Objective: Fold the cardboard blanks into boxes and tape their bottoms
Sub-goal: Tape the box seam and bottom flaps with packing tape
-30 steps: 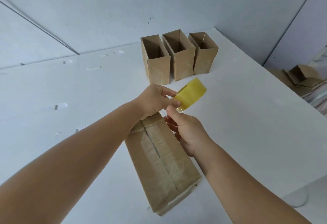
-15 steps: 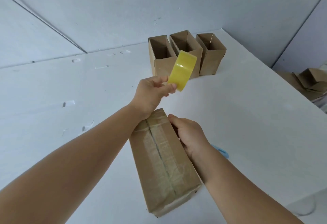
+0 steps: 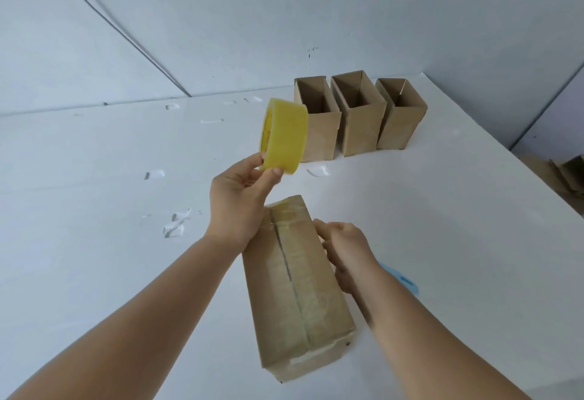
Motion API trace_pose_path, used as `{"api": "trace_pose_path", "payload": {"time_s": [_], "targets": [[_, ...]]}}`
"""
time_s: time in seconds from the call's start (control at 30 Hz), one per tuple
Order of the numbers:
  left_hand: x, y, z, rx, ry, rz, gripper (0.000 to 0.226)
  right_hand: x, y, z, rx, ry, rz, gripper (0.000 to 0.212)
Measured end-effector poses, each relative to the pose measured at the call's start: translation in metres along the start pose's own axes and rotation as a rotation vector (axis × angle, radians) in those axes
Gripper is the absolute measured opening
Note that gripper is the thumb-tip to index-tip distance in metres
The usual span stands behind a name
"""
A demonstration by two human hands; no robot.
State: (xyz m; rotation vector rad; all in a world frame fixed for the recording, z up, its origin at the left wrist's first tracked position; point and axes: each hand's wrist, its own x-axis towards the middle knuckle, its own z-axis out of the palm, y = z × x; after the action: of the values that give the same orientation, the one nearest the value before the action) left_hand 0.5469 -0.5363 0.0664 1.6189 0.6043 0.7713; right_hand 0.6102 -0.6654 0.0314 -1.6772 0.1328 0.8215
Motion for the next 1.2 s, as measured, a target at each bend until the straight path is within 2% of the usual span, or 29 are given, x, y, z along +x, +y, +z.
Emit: {"api": "trace_pose_path", "payload": {"time_s": [0.07,0.17,0.27,0.37,0.5,0.73,0.93,1.07,1.13,1.2], "targets": [[-0.005,0.004,-0.004,-0.032,0.017,0.016,0.023,-0.004,-0.002,-0.005,-0.034,0.045,-0.168,0.009],[-0.015,0.009,-0.016,-0.109,0.079,-0.011,0.019,-0.018,-0.008,-0.012,-0.127,-0.086,-0.395,0.034],[-0.034,0.008,-0.025,-0.209,0.116,-0.083,0.017,-0.031,-0.005,-0.016,-0.256,-0.324,-0.436,0.045],[-0.056,0.007,-0.021,-0.311,0.084,-0.168,0.015,-0.030,0.003,-0.013,-0.254,-0.426,-0.370,0.050],[-0.051,0.007,-0.011,-0.327,0.077,-0.166,0.015,-0.020,0.002,-0.006,-0.203,-0.412,-0.327,0.051],[0.006,0.002,0.000,-0.243,0.050,-0.121,0.018,0.003,-0.036,0.011,-0.272,-0.300,-0.369,0.050],[0.034,0.000,0.004,-0.177,0.009,-0.073,0.021,0.022,-0.052,0.018,-0.288,-0.285,-0.408,0.055],[0.035,0.012,-0.010,-0.102,-0.102,0.062,0.024,0.027,-0.072,0.010,-0.226,-0.246,-0.553,0.052],[0.030,0.022,-0.017,-0.129,-0.228,0.067,0.023,0.029,-0.085,0.001,-0.091,-0.308,-0.606,0.054],[0.023,0.033,-0.022,-0.124,-0.375,0.032,0.024,0.029,-0.095,-0.008,0.063,-0.443,-0.643,0.072]]}}
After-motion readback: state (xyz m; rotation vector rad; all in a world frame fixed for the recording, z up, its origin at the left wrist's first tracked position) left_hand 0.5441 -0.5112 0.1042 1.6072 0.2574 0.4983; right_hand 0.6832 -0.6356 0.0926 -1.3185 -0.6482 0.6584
